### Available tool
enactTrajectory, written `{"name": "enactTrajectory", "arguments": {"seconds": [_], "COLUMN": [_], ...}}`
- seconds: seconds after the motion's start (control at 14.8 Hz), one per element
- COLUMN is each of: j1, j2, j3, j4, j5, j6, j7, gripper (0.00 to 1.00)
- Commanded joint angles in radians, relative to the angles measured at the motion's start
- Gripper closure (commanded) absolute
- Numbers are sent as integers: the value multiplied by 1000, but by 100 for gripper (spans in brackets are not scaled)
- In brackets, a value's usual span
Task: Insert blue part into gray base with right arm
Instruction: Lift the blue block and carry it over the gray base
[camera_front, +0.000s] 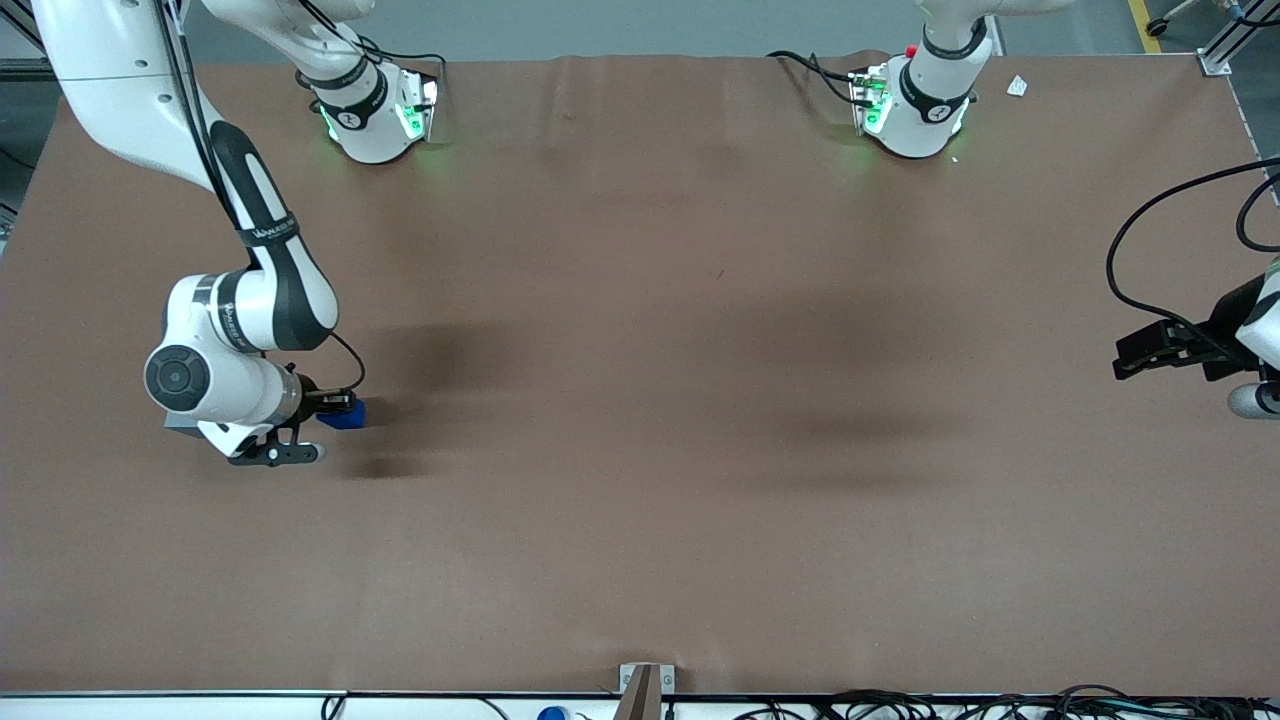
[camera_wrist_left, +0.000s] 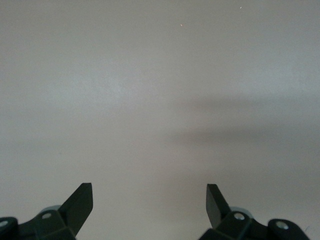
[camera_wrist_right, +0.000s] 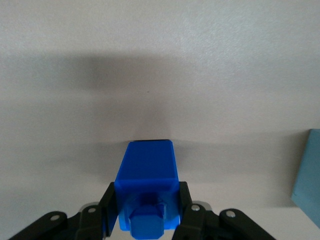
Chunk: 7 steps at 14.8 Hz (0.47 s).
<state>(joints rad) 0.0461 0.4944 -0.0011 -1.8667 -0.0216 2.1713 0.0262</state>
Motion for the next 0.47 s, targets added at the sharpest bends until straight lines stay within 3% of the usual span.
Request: {"name": "enactTrajectory", "arguments": {"seconds": [0.0,0.41], "j1": [-17,-90], "j2": [-33,-123], "j3": [-2,-4], "j4": [52,69], "j5": [-11,-12], "j6": [-77,-129], "j7": [1,-29], "gripper": [79,83]}}
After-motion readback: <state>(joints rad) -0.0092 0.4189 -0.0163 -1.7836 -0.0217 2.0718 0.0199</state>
